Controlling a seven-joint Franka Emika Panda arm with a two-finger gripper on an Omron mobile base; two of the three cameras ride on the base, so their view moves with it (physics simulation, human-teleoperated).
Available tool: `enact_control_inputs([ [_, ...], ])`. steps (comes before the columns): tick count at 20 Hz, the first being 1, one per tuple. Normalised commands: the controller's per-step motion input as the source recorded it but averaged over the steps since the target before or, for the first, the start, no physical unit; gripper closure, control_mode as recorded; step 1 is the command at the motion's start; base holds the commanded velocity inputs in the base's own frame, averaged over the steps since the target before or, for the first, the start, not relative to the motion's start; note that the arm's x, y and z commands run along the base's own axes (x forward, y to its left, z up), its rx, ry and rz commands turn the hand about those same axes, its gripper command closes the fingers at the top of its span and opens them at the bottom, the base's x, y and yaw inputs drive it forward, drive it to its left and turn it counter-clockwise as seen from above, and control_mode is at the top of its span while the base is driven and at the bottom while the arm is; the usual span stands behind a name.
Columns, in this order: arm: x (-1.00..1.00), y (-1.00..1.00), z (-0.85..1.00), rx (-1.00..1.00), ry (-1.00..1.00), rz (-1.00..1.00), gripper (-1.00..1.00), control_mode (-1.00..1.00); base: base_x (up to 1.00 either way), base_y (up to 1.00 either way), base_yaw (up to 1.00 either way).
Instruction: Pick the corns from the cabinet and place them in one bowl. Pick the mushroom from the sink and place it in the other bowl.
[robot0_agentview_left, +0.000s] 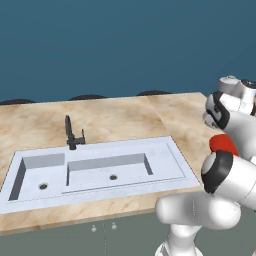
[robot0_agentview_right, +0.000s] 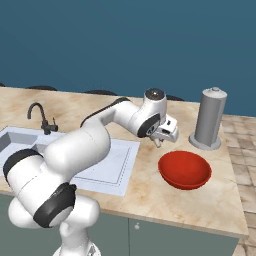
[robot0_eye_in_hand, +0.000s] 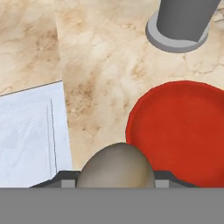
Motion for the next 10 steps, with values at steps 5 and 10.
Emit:
enact_control_inputs([
  [5,-0.03,-0.47,-0.02,-0.04,0.00,0.00,1.00,-1.00,0.00,0.00,0.00],
  [10,-0.01,-0.41,-0.08,0.00,0.00,0.00,1.00,-1.00,0.00,0.00,0.00],
])
